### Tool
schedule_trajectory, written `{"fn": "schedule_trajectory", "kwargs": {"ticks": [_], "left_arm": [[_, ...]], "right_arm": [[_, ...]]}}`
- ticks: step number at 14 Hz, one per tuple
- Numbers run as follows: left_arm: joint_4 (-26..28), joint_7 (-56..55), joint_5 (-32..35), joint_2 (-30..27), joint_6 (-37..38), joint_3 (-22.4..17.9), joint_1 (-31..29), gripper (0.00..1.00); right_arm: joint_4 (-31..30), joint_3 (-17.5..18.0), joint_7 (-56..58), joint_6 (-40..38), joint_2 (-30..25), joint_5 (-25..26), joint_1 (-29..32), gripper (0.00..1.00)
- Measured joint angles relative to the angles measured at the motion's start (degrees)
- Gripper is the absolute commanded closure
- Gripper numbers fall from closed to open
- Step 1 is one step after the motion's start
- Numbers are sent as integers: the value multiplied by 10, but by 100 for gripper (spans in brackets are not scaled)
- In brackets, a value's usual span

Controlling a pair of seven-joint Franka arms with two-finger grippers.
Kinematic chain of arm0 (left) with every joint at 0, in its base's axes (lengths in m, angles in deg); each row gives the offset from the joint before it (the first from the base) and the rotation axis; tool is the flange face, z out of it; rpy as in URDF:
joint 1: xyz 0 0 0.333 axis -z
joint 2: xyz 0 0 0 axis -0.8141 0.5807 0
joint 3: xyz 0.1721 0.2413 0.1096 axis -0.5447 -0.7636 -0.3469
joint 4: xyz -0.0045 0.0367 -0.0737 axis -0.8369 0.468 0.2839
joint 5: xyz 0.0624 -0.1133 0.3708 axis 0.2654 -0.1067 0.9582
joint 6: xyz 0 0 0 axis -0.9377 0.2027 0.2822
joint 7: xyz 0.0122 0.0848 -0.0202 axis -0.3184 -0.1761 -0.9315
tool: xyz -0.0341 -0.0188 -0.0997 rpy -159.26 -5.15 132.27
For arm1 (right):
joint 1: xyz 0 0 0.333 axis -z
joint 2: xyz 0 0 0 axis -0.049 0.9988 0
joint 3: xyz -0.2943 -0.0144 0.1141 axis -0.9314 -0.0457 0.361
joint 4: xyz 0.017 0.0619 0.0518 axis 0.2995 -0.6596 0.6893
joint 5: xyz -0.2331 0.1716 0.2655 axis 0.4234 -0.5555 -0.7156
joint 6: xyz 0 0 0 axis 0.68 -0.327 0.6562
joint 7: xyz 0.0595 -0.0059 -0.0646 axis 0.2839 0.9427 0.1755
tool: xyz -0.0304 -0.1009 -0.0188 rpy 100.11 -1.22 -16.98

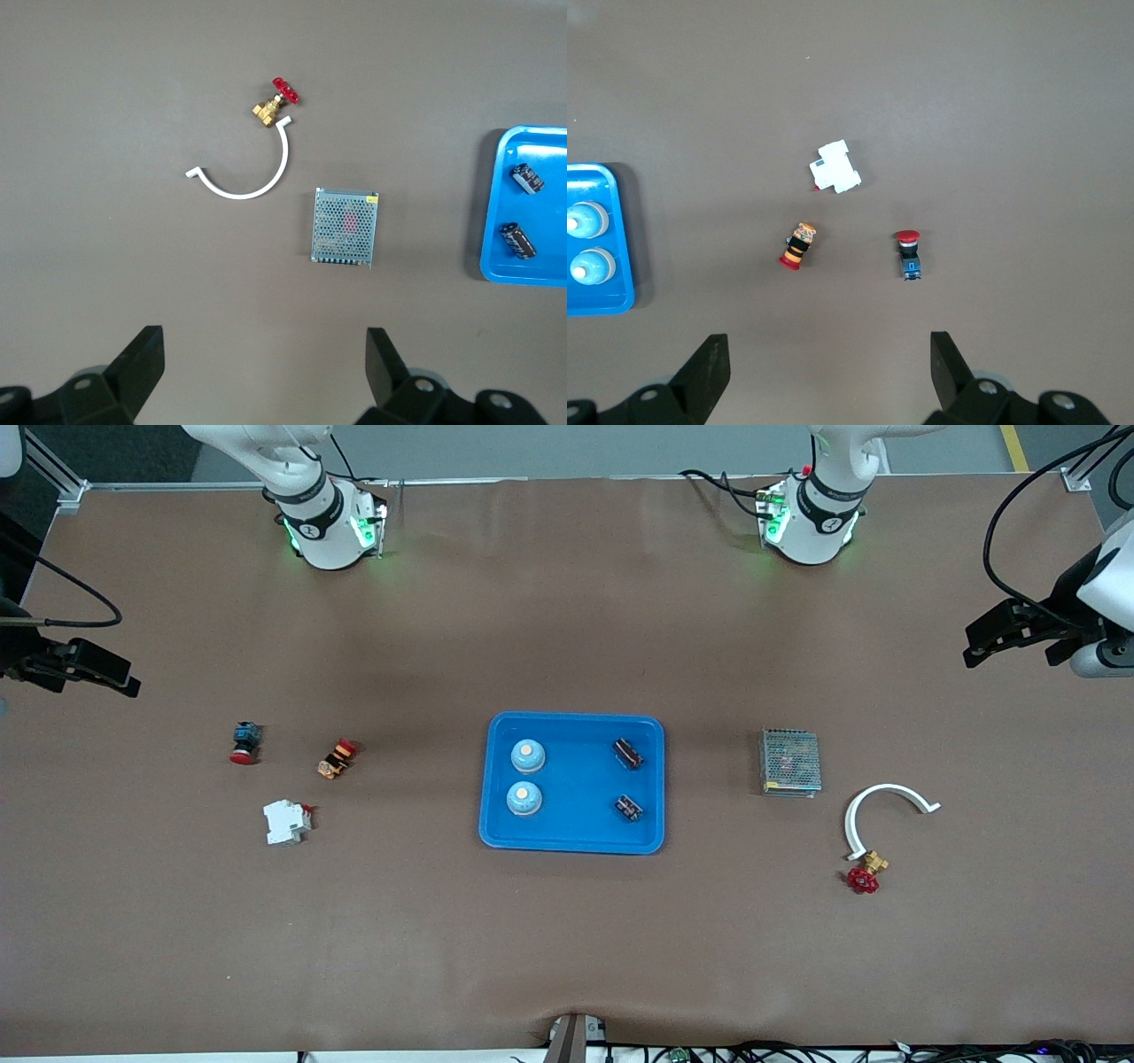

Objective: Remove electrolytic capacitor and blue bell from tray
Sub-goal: 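Move both grippers from rest toward the blue tray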

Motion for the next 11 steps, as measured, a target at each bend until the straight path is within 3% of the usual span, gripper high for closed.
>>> {"fn": "schedule_trajectory", "kwargs": {"ticks": [6,11], "left_arm": [[0,0,0,6,4,0,-4,0],[0,-12,0,72,5,1,-3,0]], "right_arm": [[-6,-1,0,10,1,0,1,0],[-82,-3,0,123,13,0,4,0]]}}
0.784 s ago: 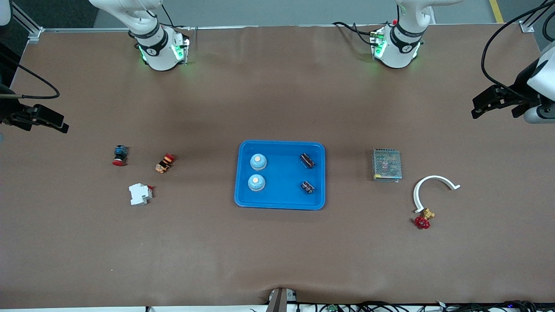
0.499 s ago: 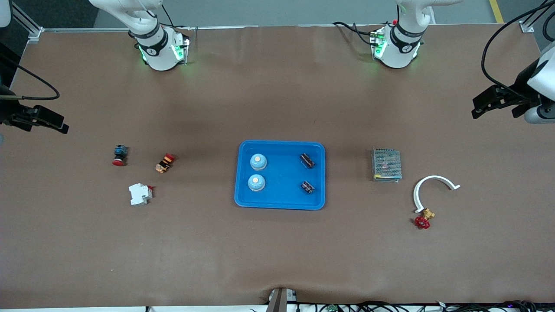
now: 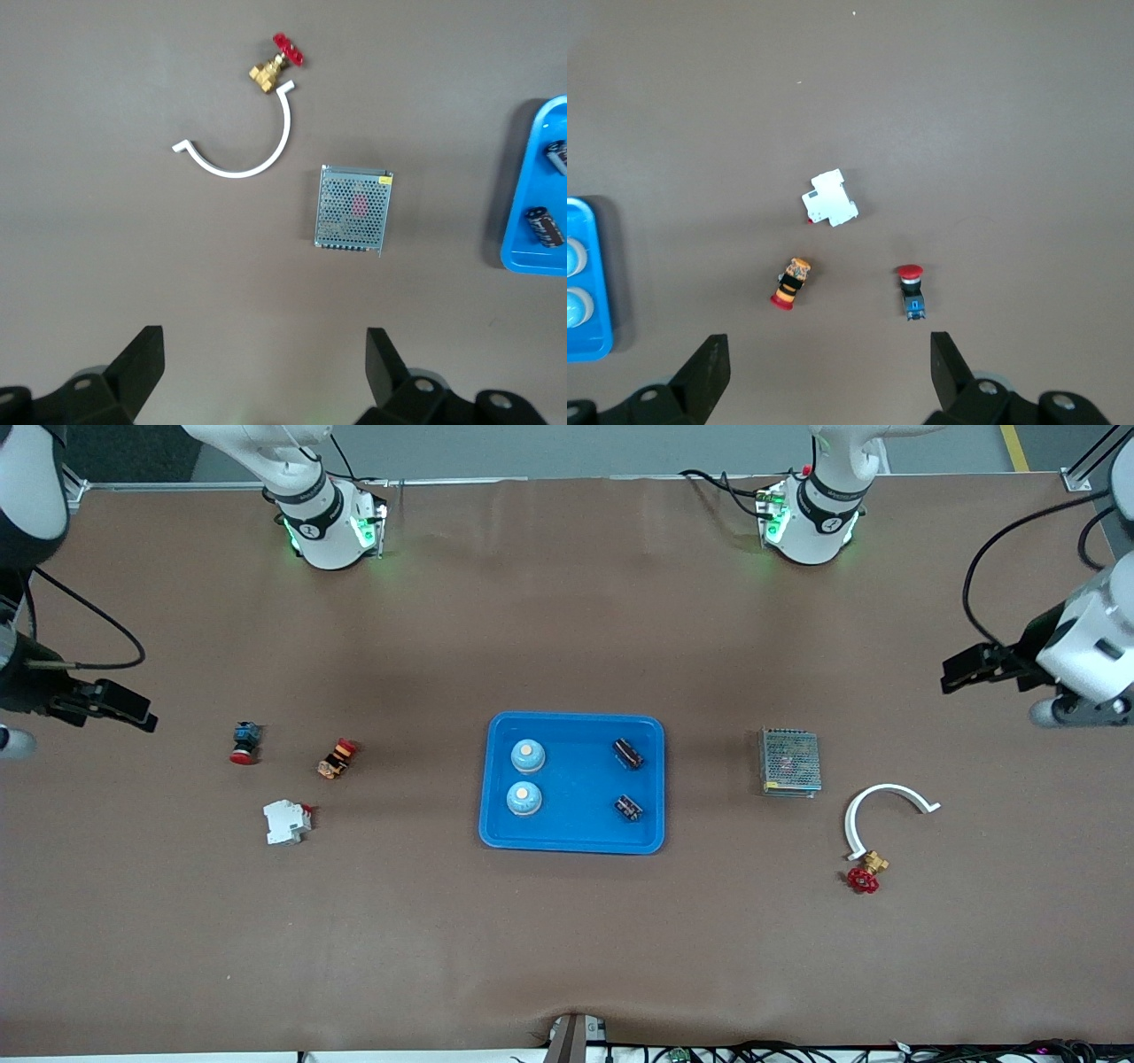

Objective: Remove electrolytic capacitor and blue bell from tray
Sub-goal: 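Move both grippers from rest toward the blue tray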

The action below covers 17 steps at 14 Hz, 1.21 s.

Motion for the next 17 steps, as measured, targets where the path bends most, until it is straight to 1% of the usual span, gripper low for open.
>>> {"fn": "schedule_trajectory", "kwargs": {"ticks": [2,5,9,13,15,17], "left_arm": [[-3,-50,-1,18,-3,7,10,0],[-5,-150,-1,36,-20,13,44,0],[-6,-323,-1,72,-53,14,105,0],[-18,-538,-1,126,-105,16,185,0],[-31,-600,-1,149,-110,17,211,0],[-41,-634,-9,165,-122,17,228,0]], "right_arm": [[-23,1,0,27,6,0,0,0],[-40,4,-10,43,16,-4,-7,0],[-43,9,-125,49,34,-7,-63,0],[-47,11,-154,75,62,-7,-115,0],[-47,12,-173,84,80,-7,-138,0],[-48,12,-220,100,95,-8,-174,0]]}}
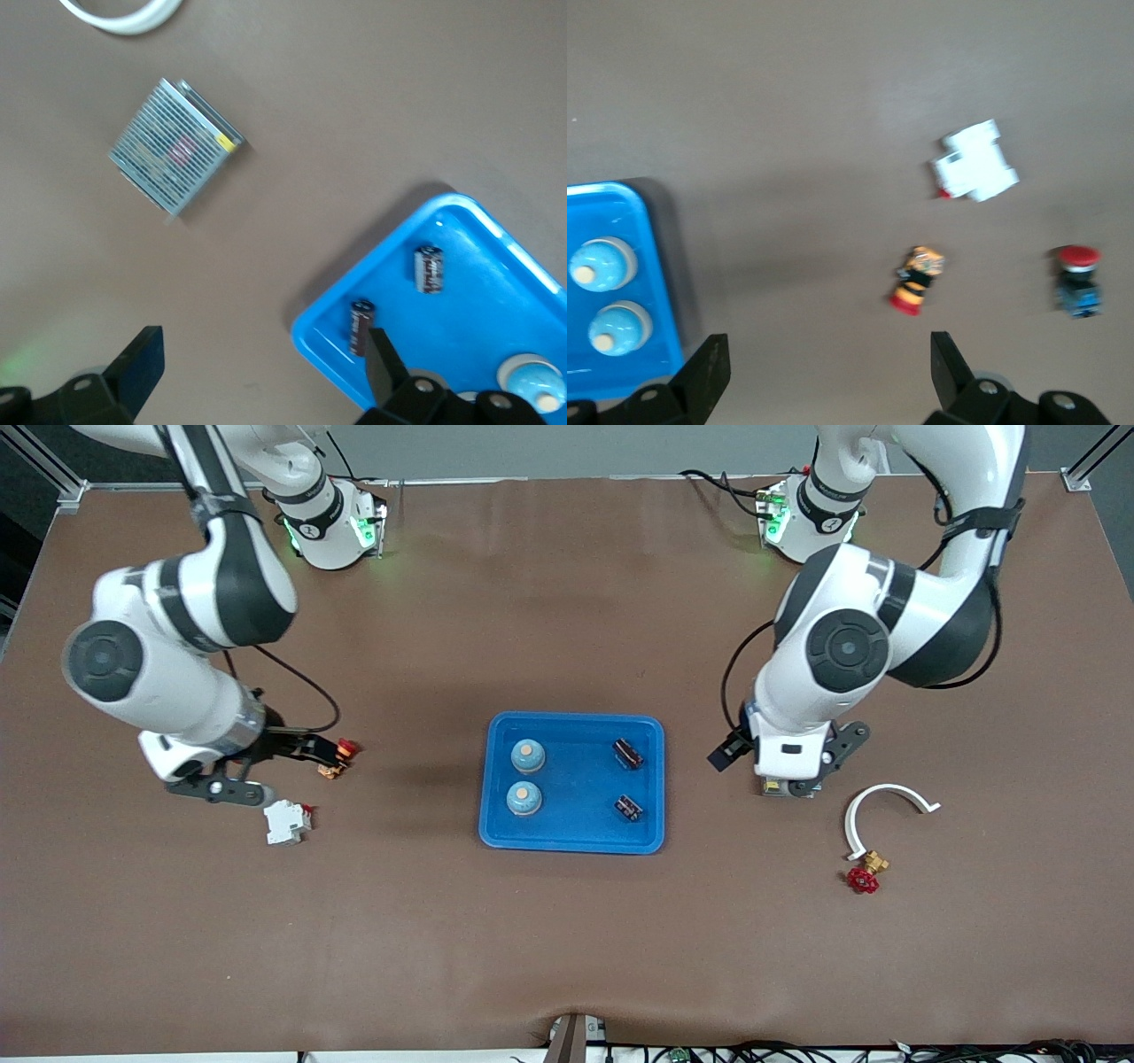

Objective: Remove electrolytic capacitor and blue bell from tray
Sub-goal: 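Move both grippers from rest toward the blue tray, then grasp a light-blue bell with the right gripper while the left gripper grasps a capacitor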

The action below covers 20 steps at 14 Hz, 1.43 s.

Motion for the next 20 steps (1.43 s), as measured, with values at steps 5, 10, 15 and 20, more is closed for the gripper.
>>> {"fn": "schedule_trajectory", "kwargs": {"ticks": [5,10,15,20], "left_arm": [[-3,-102,-11,51,-53,1,53,0],[-7,-144,-37,87,-90,1,82,0],[-8,-215,-38,135,-164,1,115,0],[-6,-240,-38,162,-184,0,123,0]], "right_arm": [[-16,1,-96,62,35,0,-104,0],[-74,1,-158,169,56,-3,-153,0],[-82,2,-256,248,97,-4,-222,0],[-41,1,-290,272,170,-4,-243,0]]}}
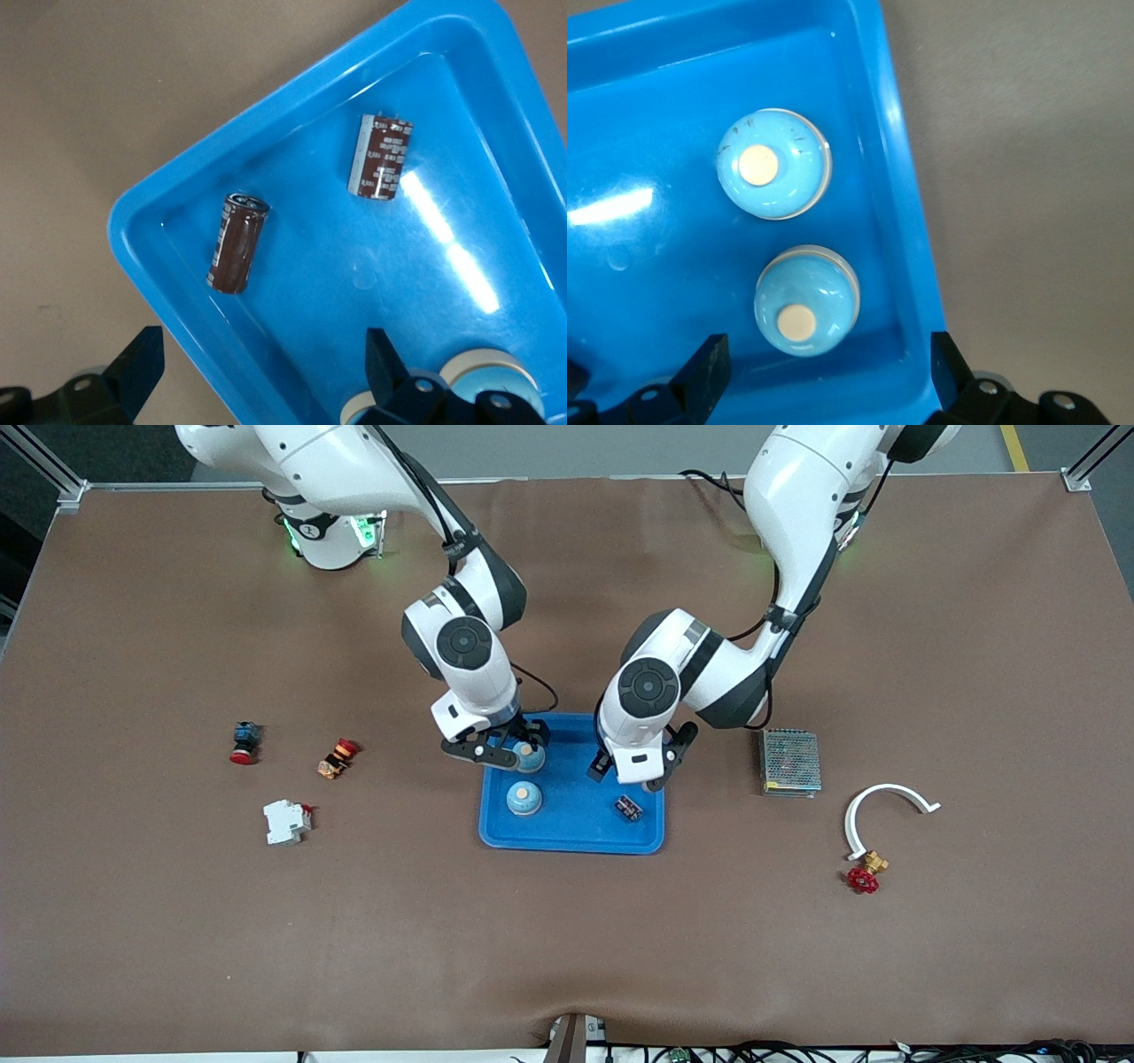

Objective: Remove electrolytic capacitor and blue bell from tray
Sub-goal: 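Grasp a light-blue bell with the right gripper while the left gripper grasps a capacitor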

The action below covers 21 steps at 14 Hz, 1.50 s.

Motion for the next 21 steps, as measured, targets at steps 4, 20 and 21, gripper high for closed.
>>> {"fn": "schedule_trajectory", "kwargs": {"ticks": [4,20,21], "left_arm": [[28,0,0,4,-36,-3,-1,0],[102,0,7,21,-127,-4,-1,0],[108,0,7,21,-133,-4,0,0]], "right_arm": [[52,0,-29,0,47,0,-20,0],[74,-12,-30,4,86,13,-19,0],[74,-12,-30,4,87,14,-19,0]]}}
